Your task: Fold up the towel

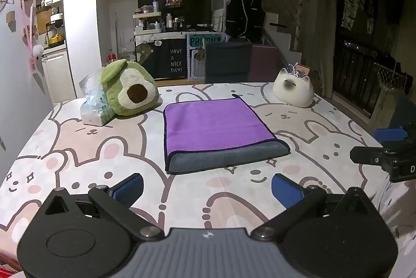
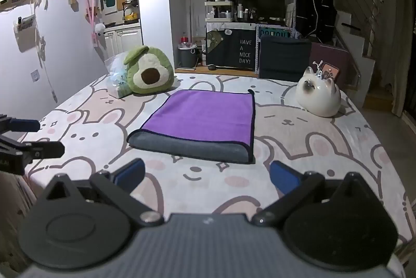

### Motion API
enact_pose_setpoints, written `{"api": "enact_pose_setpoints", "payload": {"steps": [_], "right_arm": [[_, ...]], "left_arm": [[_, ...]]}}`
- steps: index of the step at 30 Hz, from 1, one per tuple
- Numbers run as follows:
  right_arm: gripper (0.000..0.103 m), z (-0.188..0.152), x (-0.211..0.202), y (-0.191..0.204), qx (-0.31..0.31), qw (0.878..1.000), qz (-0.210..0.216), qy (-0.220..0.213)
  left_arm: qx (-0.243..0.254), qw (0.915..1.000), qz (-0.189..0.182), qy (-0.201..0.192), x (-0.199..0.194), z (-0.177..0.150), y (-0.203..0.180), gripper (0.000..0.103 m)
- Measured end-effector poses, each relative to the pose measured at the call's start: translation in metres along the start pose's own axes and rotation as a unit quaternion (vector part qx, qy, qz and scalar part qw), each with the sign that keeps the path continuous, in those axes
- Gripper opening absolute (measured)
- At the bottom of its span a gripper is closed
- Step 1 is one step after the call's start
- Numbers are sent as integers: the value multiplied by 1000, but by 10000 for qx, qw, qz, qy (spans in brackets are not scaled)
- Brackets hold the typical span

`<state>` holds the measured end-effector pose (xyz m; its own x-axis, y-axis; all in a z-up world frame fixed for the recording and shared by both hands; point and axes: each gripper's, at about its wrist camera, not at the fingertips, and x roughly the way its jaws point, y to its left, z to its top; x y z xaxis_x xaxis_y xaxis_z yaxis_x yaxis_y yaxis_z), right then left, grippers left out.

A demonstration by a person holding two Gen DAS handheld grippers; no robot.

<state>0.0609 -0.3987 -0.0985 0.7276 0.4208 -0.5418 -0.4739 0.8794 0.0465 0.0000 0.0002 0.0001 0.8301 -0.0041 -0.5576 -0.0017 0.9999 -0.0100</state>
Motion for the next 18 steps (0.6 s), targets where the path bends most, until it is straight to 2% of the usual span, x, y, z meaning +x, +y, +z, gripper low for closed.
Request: {"api": "enact_pose_setpoints", "payload": {"steps": [18], "right_arm": [[103, 0, -1, 0, 20, 10000, 17, -29]], "left_arm": [[-20, 10000, -11, -12, 0, 0, 0, 103]]}}
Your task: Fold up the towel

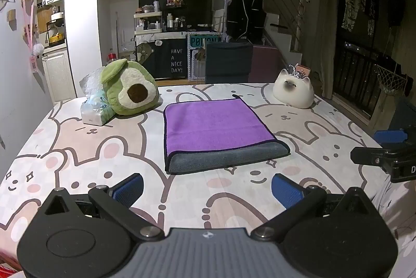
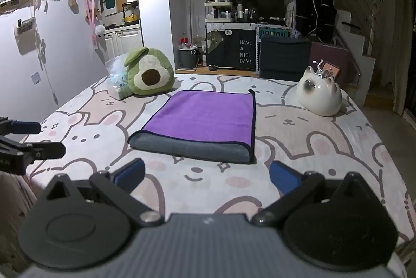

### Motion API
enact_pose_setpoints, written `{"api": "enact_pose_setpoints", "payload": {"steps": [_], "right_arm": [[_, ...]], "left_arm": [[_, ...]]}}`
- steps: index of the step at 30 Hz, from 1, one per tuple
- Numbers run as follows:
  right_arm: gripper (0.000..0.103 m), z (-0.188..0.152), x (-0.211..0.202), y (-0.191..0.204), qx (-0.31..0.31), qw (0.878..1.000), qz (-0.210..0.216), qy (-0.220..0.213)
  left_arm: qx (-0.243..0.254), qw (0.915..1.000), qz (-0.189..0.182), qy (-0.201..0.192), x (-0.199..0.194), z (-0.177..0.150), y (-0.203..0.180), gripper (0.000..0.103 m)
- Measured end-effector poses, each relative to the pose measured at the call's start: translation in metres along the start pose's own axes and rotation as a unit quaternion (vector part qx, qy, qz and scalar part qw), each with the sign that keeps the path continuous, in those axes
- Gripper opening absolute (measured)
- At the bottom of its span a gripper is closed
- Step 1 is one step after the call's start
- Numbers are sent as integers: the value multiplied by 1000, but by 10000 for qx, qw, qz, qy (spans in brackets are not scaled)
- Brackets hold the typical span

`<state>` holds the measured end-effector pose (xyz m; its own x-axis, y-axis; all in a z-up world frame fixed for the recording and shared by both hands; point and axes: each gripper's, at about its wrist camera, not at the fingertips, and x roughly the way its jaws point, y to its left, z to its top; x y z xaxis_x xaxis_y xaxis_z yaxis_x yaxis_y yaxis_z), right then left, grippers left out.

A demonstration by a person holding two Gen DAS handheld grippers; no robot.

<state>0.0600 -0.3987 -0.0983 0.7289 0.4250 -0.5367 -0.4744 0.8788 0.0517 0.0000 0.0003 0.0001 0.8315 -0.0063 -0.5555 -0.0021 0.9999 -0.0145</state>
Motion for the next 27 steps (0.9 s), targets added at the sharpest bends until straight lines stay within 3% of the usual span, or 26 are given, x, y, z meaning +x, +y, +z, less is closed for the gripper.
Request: {"api": "enact_pose_setpoints", "payload": {"steps": [27], "right_arm": [[103, -1, 3, 1, 72, 10000, 38, 36]], "left_arm": [[11, 10000, 13, 26, 0, 0, -1, 103]]}}
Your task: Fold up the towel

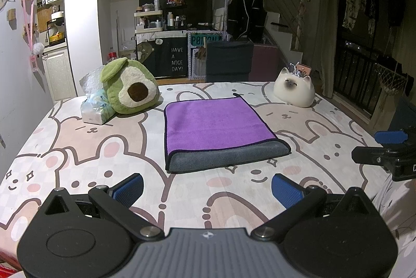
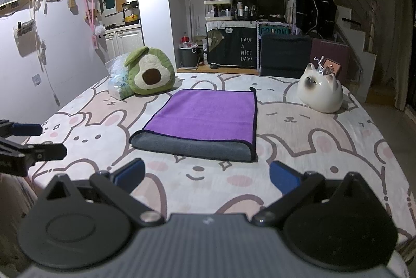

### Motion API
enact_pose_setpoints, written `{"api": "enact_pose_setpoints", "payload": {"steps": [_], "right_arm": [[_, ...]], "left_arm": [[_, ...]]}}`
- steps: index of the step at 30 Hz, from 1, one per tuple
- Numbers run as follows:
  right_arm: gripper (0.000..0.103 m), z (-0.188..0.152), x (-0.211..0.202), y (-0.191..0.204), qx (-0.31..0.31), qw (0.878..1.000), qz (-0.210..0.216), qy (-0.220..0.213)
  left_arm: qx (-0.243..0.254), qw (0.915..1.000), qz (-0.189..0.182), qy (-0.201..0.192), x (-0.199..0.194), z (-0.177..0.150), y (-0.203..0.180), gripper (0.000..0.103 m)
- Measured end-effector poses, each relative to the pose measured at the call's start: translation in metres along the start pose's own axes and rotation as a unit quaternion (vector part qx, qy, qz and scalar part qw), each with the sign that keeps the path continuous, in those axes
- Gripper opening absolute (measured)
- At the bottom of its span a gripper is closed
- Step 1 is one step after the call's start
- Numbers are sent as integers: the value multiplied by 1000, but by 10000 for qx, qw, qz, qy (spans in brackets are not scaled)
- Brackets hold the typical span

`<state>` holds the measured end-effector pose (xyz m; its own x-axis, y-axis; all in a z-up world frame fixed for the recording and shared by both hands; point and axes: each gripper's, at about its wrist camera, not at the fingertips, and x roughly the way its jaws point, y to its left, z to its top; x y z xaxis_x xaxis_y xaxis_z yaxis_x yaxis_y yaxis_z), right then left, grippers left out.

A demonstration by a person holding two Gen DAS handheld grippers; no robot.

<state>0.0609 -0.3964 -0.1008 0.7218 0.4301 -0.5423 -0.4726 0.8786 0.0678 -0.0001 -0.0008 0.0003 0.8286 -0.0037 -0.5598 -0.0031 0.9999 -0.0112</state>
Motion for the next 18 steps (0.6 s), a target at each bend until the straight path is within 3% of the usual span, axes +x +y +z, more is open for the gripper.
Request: {"api": "enact_pose_setpoints", "payload": {"steps": [18], "right_arm": [[103, 0, 0, -2, 110, 9999, 66, 34]], "left_arm": [[15, 10000, -5, 50, 3, -2, 3, 103]]}}
